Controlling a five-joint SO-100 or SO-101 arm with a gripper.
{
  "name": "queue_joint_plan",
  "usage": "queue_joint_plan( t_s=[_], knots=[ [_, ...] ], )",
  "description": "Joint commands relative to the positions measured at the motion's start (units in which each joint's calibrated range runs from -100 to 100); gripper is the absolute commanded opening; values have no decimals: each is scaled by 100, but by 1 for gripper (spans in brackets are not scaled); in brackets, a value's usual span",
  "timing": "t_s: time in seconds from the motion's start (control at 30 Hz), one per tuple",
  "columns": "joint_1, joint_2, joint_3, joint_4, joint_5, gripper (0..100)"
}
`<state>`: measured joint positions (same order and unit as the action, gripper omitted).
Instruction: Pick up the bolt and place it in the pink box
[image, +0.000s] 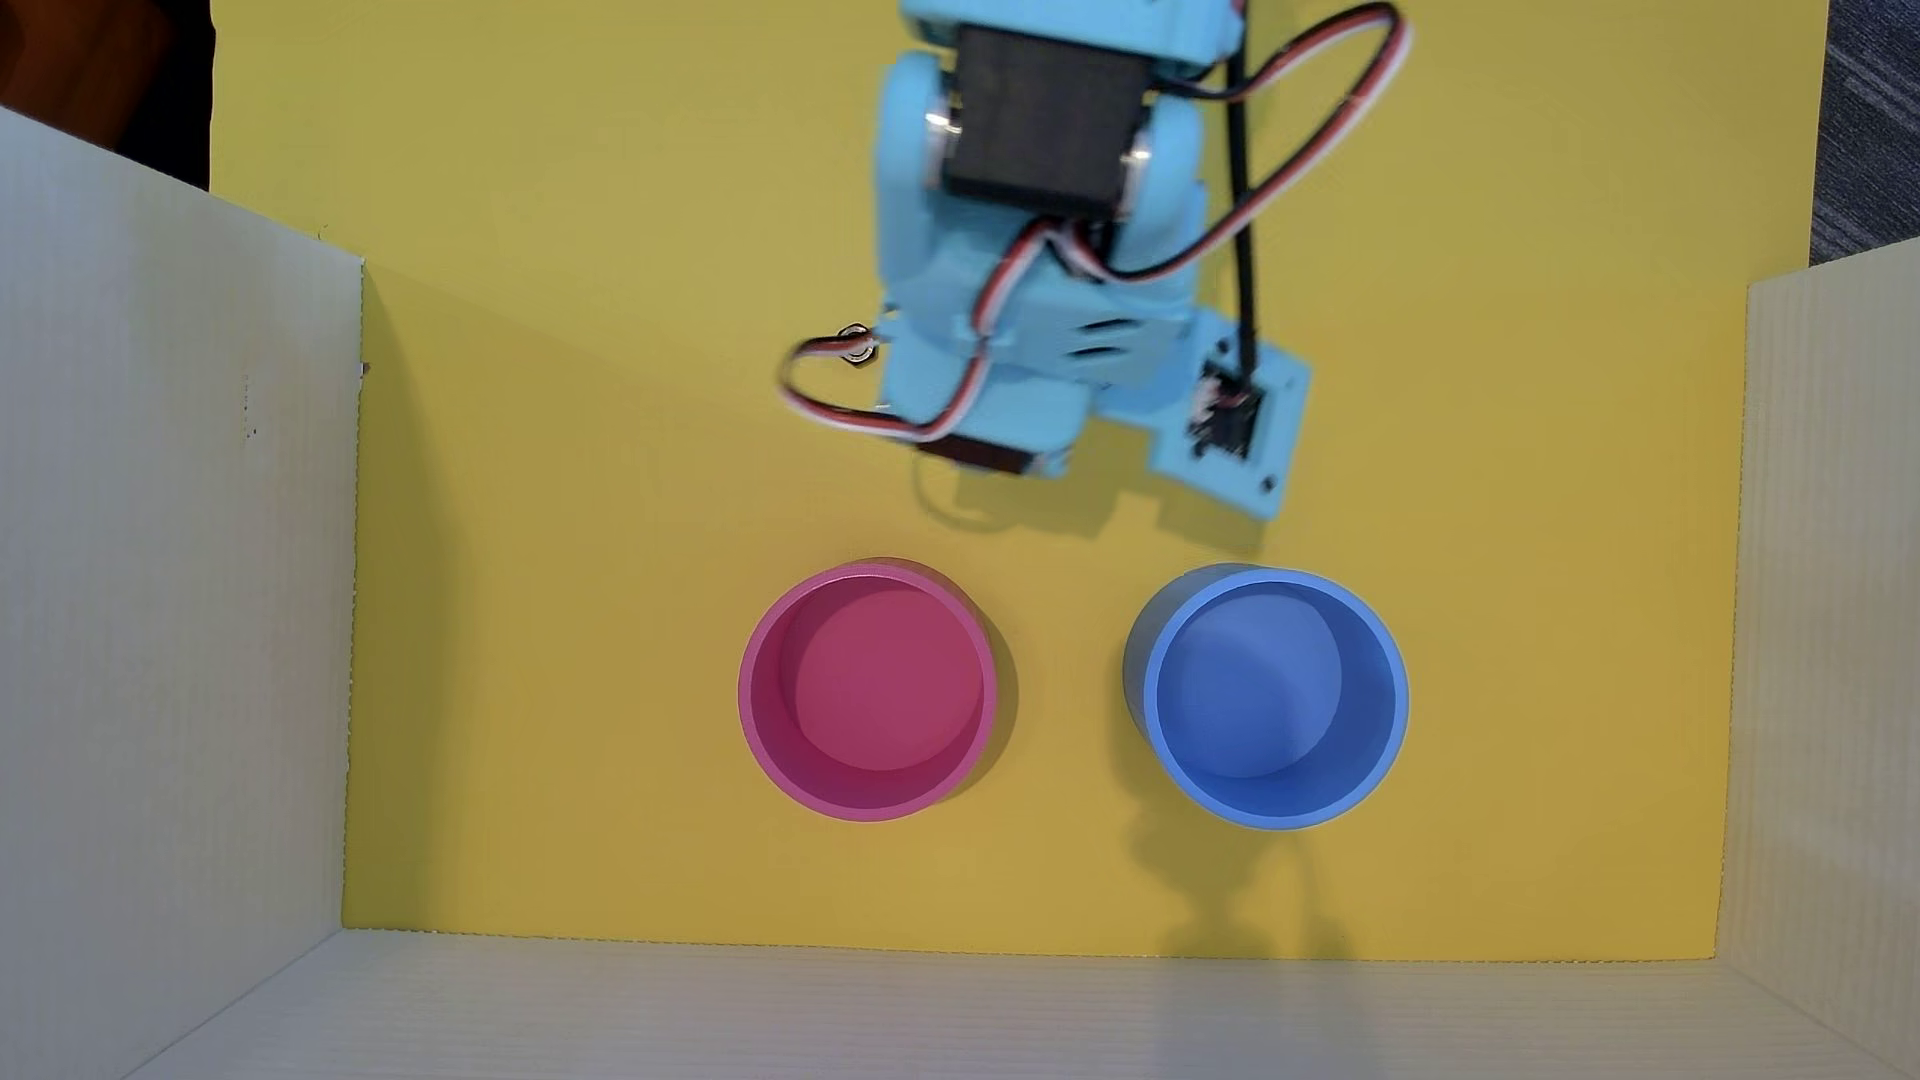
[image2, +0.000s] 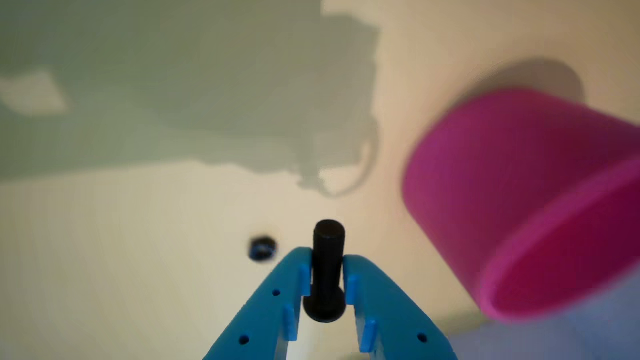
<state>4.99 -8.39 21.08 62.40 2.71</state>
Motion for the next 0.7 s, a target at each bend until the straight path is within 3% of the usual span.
queue_joint_plan(
  t_s=[0.0, 0.6, 0.67],
  knots=[
    [141, -188, -1235, 431, 28, 1],
    [141, 3002, -5830, 1701, -18, 2],
    [148, 3179, -6048, 1881, -24, 6]
  ],
)
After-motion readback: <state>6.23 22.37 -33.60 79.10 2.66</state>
